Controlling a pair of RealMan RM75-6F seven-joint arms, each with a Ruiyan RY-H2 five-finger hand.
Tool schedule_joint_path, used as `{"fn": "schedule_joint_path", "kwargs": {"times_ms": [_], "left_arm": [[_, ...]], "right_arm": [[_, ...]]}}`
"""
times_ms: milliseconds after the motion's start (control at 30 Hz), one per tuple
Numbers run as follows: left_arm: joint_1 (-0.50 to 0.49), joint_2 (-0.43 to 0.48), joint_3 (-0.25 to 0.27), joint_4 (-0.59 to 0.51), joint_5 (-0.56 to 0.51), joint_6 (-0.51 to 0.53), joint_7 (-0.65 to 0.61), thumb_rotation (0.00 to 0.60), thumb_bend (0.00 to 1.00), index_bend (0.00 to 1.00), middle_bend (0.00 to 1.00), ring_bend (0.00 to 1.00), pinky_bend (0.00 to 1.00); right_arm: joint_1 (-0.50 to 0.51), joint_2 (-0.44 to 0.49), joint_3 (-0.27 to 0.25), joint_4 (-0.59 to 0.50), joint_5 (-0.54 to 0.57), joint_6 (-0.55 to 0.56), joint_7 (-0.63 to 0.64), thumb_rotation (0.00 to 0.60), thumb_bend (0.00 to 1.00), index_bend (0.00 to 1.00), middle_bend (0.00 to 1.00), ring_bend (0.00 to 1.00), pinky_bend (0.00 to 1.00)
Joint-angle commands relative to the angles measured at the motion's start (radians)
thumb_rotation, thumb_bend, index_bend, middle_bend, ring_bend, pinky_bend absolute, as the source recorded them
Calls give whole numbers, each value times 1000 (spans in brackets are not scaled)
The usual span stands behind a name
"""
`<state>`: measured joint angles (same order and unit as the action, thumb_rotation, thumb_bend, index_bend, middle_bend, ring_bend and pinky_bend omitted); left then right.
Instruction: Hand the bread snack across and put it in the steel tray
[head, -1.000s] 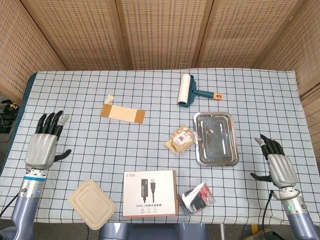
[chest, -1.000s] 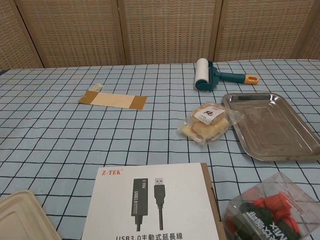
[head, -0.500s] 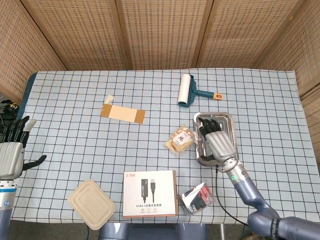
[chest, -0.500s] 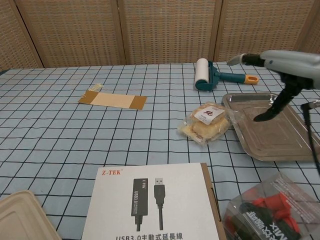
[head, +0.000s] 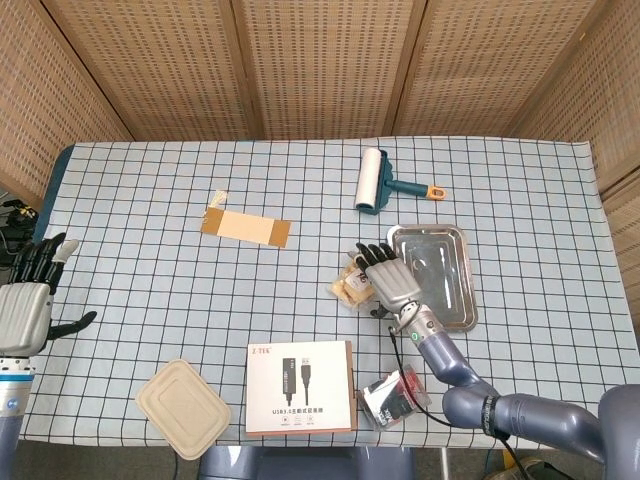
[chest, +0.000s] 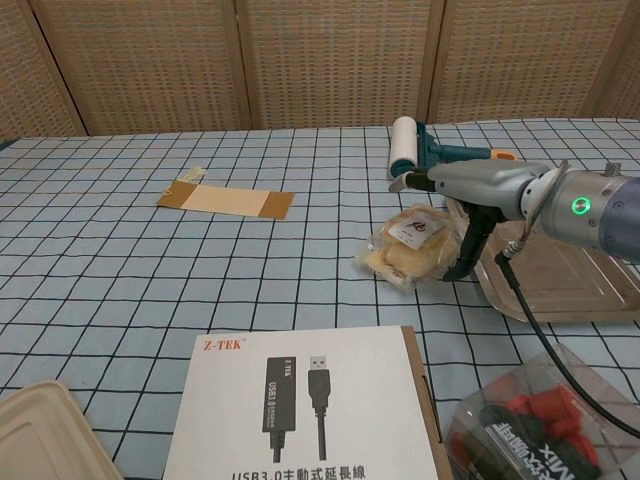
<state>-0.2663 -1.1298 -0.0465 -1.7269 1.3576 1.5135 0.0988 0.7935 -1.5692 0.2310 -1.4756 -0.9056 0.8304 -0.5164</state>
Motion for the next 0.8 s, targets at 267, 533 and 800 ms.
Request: {"fn": "schedule_joint_path", "kwargs": {"times_ms": [267, 533, 800], "left_arm": [[8, -7, -24, 4, -5, -18, -2, 600, 92, 0, 0, 0, 0], [19, -15, -43, 10, 1, -19, -14, 600, 93, 0, 0, 0, 0], [26, -17, -52, 12, 10, -25, -25, 600, 95, 0, 0, 0, 0]], "right_arm": [[46, -70, -20, 116, 28, -41, 32, 600, 99, 150, 0, 0, 0], [55, -156, -34, 229, -26, -11, 78, 600, 127, 452, 227, 143, 256], [44, -146, -26, 193, -94, 60, 101, 600, 142, 595, 394, 320, 492]]}}
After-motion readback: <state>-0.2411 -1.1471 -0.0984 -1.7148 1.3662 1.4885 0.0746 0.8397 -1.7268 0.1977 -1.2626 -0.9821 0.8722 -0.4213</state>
